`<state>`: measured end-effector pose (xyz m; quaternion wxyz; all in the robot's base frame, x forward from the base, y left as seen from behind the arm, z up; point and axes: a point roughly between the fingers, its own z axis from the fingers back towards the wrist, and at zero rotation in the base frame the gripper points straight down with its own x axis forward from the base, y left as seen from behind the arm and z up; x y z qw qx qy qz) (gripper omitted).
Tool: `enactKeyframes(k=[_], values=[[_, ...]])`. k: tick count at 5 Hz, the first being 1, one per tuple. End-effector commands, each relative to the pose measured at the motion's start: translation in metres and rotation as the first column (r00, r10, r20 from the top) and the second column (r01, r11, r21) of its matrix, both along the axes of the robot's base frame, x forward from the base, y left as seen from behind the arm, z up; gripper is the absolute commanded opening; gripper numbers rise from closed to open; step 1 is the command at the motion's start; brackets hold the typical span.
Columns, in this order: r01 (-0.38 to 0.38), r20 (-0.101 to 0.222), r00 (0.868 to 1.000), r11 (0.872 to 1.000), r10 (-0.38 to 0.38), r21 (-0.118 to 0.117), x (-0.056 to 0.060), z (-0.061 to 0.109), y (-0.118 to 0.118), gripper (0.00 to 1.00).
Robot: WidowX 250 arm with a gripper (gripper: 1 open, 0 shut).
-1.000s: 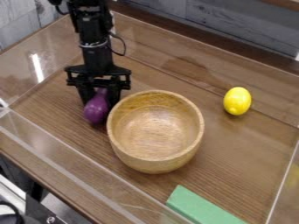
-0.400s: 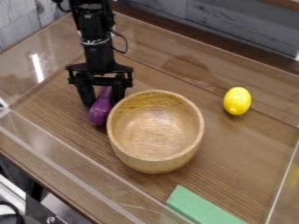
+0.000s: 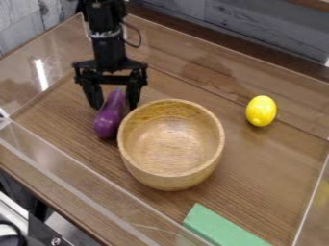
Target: Remove the purple eggplant from inside the brown bowl and put it on the table
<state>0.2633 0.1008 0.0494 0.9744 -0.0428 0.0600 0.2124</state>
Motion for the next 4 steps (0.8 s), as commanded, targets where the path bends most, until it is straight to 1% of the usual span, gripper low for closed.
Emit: enactKeyframes(k=[1,2,3,4], values=[[0.006,0.096,0.995,1.0,-0.009,0.024,0.015,0.038,-0.001,1.0],[0.014,0.116,0.993,1.0,-0.016,0.015,0.018,0.058,-0.007,1.0],[0.047,0.134,0.99,0.999,-0.047,0.006,0.023,0.077,-0.022,1.0],[0.143,0.147,0.979,0.99,-0.14,-0.006,0.03,0.084,-0.048,1.0]])
